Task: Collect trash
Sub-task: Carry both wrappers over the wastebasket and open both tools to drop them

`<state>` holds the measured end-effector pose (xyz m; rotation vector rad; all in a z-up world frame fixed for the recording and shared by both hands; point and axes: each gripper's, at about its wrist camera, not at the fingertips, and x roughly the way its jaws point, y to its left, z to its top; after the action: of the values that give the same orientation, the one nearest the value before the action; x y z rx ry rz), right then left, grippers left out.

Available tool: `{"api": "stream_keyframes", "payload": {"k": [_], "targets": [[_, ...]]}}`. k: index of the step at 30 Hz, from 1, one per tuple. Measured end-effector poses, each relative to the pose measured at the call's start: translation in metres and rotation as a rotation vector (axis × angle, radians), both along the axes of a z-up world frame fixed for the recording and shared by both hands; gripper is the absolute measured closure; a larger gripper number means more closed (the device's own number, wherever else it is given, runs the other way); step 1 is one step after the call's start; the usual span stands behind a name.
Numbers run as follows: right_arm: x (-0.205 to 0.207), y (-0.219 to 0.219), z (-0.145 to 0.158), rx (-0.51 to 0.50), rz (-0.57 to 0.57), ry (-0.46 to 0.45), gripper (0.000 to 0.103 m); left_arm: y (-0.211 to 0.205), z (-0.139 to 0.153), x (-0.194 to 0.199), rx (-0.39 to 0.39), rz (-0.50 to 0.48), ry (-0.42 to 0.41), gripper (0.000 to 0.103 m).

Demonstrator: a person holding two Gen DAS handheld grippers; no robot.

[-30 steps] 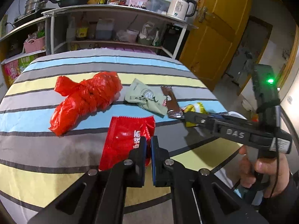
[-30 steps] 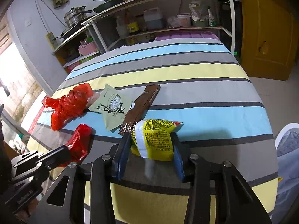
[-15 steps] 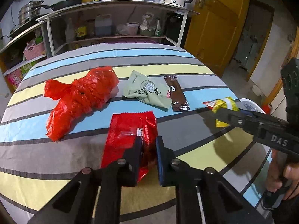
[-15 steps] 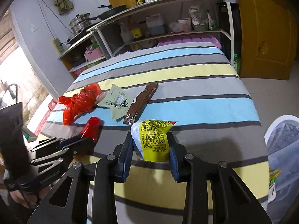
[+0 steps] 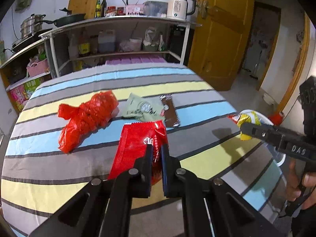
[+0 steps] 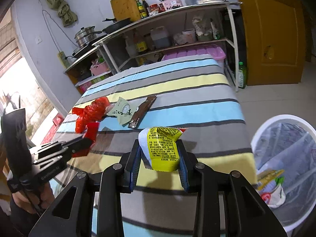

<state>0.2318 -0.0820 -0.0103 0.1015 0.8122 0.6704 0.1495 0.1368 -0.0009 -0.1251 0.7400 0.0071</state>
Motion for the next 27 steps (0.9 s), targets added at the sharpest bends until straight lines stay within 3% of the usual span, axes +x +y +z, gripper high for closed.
{"api": "stream_keyframes", "payload": {"k": [9,27], "targets": [[-0.023,-0.043,0.016,-0.004,-0.061,-0.044,0.068,-0.045,0.033,-0.011,-0.045,-0.074,-0.086,0.095],[-0.05,-0.149,0.032,-0.013,-0.248,-0.093,0.068,-0.165,0.048,0.008,-0.098,-0.309,-0.102,0.095]]}}
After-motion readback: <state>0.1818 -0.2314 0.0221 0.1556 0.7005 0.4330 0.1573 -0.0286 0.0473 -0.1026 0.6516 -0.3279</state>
